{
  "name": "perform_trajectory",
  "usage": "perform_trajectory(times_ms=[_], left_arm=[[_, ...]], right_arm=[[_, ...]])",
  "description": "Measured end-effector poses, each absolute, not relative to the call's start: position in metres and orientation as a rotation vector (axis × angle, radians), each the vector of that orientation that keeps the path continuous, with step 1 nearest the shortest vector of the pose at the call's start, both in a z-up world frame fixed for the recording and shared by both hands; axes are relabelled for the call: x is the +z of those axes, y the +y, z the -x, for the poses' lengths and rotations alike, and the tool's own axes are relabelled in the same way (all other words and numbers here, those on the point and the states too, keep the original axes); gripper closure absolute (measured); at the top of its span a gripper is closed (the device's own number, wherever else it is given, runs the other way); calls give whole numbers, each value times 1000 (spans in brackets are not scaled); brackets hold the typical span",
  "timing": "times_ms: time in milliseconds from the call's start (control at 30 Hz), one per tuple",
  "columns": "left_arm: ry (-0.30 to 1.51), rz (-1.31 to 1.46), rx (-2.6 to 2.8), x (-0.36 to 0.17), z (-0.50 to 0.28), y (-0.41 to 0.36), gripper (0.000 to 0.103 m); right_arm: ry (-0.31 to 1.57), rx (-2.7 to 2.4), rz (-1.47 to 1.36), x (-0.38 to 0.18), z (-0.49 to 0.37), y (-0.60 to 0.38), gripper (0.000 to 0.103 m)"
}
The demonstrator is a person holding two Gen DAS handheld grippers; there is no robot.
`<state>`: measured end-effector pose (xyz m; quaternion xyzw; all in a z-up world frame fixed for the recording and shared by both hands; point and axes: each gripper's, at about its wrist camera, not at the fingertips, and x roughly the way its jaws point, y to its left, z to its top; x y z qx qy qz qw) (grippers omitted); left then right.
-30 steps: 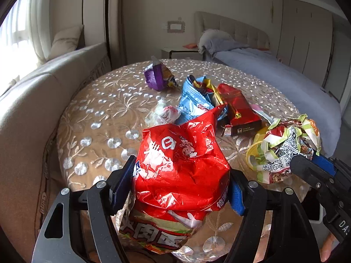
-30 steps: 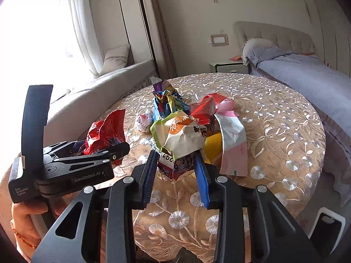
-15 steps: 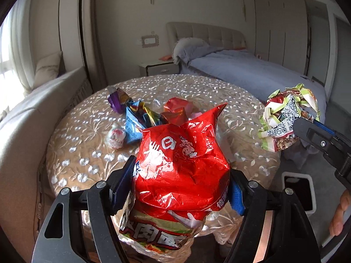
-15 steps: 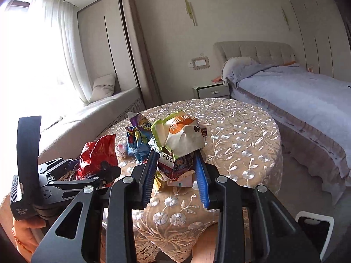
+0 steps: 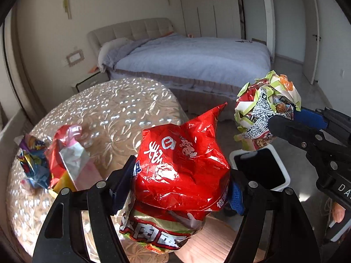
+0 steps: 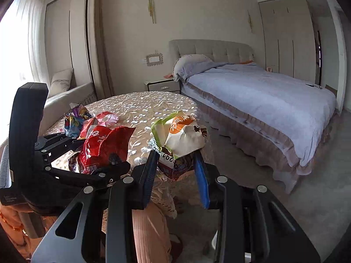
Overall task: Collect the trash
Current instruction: 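Carry both held wrappers over the white bin and open both tools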
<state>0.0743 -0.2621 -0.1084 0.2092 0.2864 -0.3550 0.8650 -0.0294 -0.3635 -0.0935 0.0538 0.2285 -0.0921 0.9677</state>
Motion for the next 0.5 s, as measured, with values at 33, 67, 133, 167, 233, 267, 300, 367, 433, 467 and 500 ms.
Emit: perform_trajectory(times_ms=[33, 67, 133, 167, 233, 267, 300, 367, 433, 467, 500], left_arm=[[609, -458, -771, -114, -73, -275, 31], [617, -478, -799, -119, -72, -287, 31], [639, -521, -852, -131, -72, -313, 31], [655, -545, -879, -139, -74, -325, 31], [689, -591, -939, -154, -69, -351, 31], [707, -616, -964, -163, -68, -362, 31], [724, -643, -986, -173, -67, -374, 31], [760, -700, -1025, -194, -67, -398, 31], [801, -761, -1050, -216, -68, -419, 31], [826, -788, -1061, -227, -68, -430, 31], [851, -815, -1073, -237, -65, -442, 31]], right_arm=[[478, -208, -104, -98, 33, -373, 67], [494, -230, -99, -103, 37, -383, 67], [524, -270, -81, -112, 42, -401, 67], [545, -297, -64, -118, 45, -411, 67], [585, -330, -44, -131, 52, -425, 67], [608, -341, -37, -138, 53, -435, 67], [637, -357, -28, -147, 54, -444, 67], [697, -379, -5, -165, 54, -461, 67], [771, -385, 22, -187, 52, -475, 67], [804, -385, 38, -198, 51, -480, 67], [838, -376, 53, -211, 50, -486, 67]])
